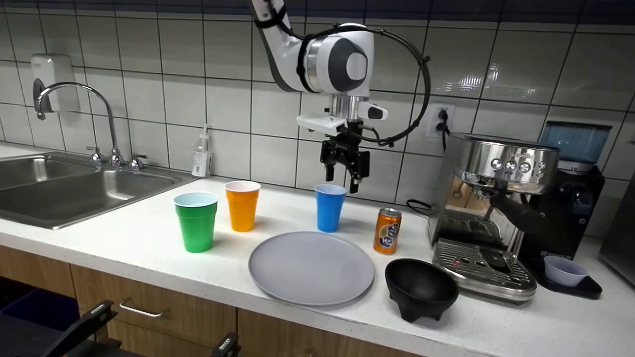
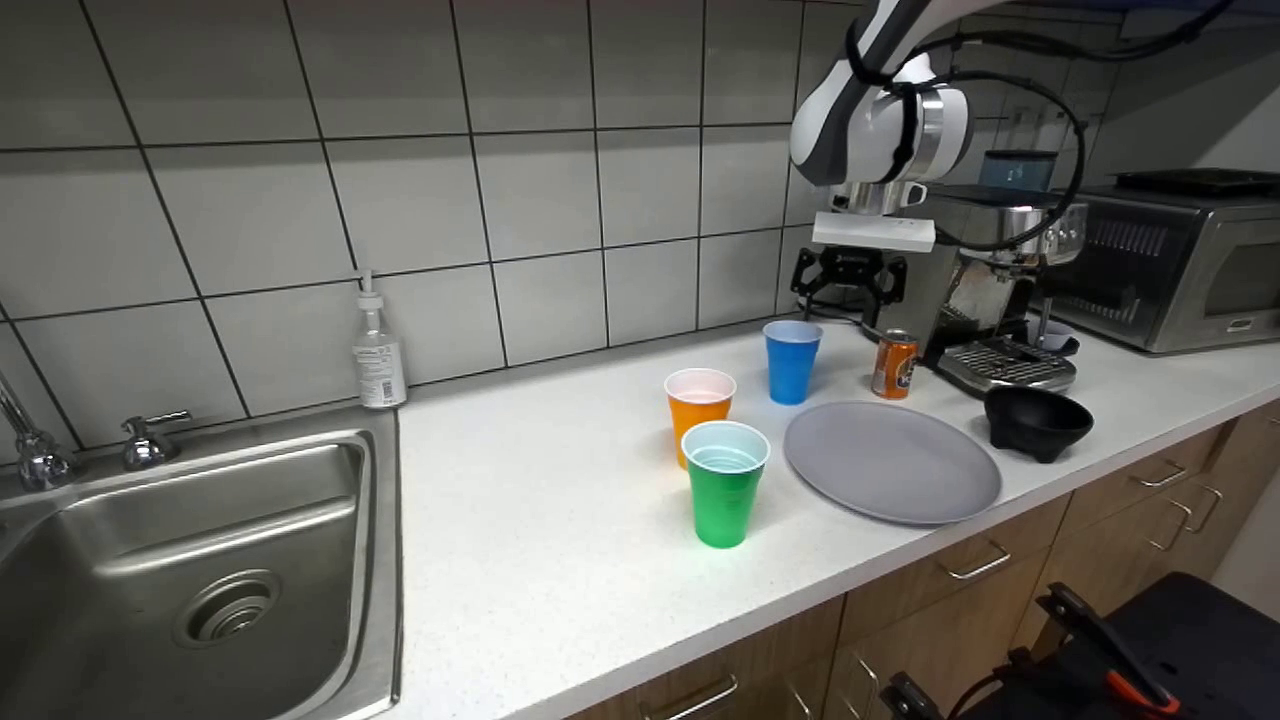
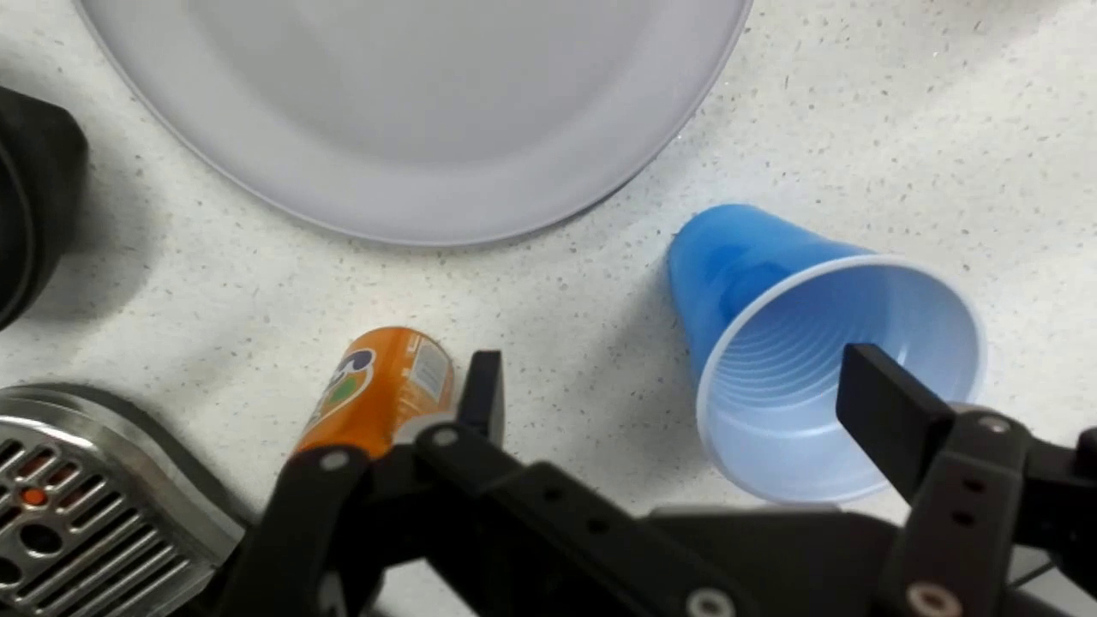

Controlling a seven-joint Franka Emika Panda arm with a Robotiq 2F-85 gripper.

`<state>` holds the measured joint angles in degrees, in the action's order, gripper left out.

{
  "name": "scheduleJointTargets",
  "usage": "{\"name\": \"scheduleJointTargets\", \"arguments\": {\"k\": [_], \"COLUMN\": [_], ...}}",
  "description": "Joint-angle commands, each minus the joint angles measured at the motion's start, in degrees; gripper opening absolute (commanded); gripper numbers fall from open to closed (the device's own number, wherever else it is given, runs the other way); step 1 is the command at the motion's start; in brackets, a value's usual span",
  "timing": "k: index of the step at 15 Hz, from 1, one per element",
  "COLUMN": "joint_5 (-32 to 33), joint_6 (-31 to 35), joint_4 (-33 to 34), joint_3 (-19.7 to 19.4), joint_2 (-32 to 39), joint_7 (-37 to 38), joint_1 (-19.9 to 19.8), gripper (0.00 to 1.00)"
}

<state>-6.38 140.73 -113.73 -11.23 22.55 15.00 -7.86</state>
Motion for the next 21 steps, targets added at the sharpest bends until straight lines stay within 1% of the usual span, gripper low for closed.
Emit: {"name": "scheduleJointTargets", "arguments": {"k": [1, 16, 17, 18, 19, 20, 21], "joint_5": [-0.30, -1.12, -1.05, -1.05, -1.08, -1.07, -1.11], "joint_6": [-1.62, -2.85, -2.95, -3.10, -3.22, -3.30, -3.46], "joint_4": [1.69, 8.02, 8.44, 8.94, 9.31, 9.65, 10.03], "joint_3": [1.28, 1.66, 1.64, 1.67, 1.81, 1.80, 1.84], "joint_2": [0.90, 8.67, 9.08, 9.51, 9.85, 10.13, 10.43], "joint_7": [-0.68, -0.94, -0.93, -0.99, -1.38, -1.33, -1.38], "joint_1": [-0.02, -1.53, -1.53, -1.57, -1.68, -1.67, -1.70], "gripper": [1.00, 1.00, 0.97, 0.79, 0.73, 0.69, 0.62]}}
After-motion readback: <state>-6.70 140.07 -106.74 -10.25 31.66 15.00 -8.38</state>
